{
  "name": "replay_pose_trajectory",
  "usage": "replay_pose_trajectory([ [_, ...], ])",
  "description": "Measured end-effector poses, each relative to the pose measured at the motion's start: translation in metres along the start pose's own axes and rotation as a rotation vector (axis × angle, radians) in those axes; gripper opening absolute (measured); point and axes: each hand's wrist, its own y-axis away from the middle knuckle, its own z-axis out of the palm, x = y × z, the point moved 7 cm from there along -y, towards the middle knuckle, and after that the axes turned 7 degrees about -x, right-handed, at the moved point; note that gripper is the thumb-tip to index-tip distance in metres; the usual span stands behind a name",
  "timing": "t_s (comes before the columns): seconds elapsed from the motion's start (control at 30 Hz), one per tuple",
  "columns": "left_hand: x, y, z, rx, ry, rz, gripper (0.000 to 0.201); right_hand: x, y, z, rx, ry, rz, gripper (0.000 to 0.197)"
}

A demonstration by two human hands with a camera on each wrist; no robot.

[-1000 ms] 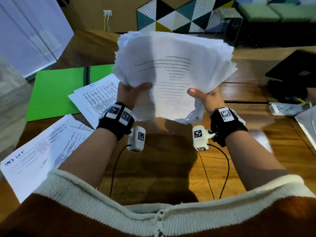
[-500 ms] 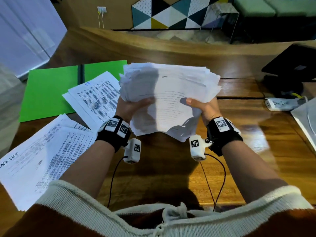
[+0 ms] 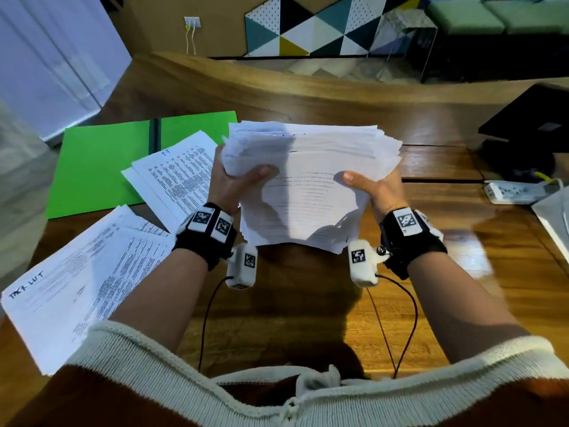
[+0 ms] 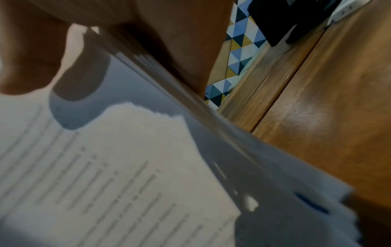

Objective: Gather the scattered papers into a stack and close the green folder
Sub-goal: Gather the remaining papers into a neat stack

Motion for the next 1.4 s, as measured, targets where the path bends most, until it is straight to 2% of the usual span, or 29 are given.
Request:
replay_pose_trajectory([
  [0.07, -0.019, 0.008, -0.006, -0.033, 0.002, -0.077, 0.088, 0.014, 0.003, -0.008, 0.022, 0.036, 0.039, 0.046],
  [0.17, -0.035, 0.011, -0.013, -0.017, -0.015, -0.105, 0.065, 0.026, 0.001, -0.016, 0.104, 0.001, 0.042, 0.05],
  [0.23, -0.037, 0.006, -0.012, 0.051, -0.044, -0.085, 0.046, 0.026, -0.002, -0.014, 0.154, -0.017, -0.002, 0.042],
  [0.27, -0.038, 0.004, -0.01, 0.074, -0.054, -0.068, 0.044, 0.026, -0.003, -0.012, 0.173, -0.022, -0.026, 0.037],
  [0.4, -0.023, 0.0, 0.006, 0.059, -0.122, 0.025, 0.027, 0.027, -0.004, -0.009, 0.228, -0.037, -0.054, 0.031],
  [0.5, -0.01, -0.003, 0.015, 0.058, -0.087, 0.075, 0.039, 0.021, -0.007, -0.009, 0.236, -0.047, -0.076, 0.026],
  [0.63, 0.004, -0.001, 0.026, 0.052, -0.068, 0.062, 0.081, 0.003, -0.009, -0.012, 0.216, -0.073, -0.142, 0.038],
  [0.73, 0.004, -0.006, 0.025, 0.016, -0.092, 0.031, 0.071, -0.001, -0.01, -0.018, 0.164, -0.026, -0.098, 0.041],
  [0.83, -0.006, -0.01, 0.02, -0.037, -0.138, 0.006, 0.079, 0.011, -0.007, -0.027, 0.116, 0.035, -0.01, 0.051],
  [0.93, -0.024, -0.011, 0.021, -0.11, -0.199, -0.049, 0.078, 0.031, -0.001, -0.039, 0.204, 0.046, 0.042, 0.067],
  [1.03, -0.038, -0.012, 0.022, -0.147, -0.258, -0.119, 0.071, 0.048, -0.003, -0.041, 0.242, 0.222, 0.111, 0.073],
  [1.17, -0.068, -0.015, 0.014, -0.132, -0.483, -0.246, 0.058, 0.07, -0.009, -0.042, 0.211, 0.418, 0.151, 0.059],
  [1.27, -0.076, -0.019, 0.014, -0.077, -0.67, -0.266, 0.058, 0.069, -0.013, -0.05, 0.29, 0.547, 0.139, 0.04],
  [1.33, -0.072, -0.022, 0.024, -0.068, -0.8, -0.284, 0.045, 0.064, -0.015, -0.059, 0.36, 0.588, 0.149, 0.021],
  [1.4, -0.073, -0.024, 0.037, -0.113, -0.881, -0.311, 0.043, 0.067, -0.02, -0.073, 0.426, 0.606, 0.191, 0.02],
])
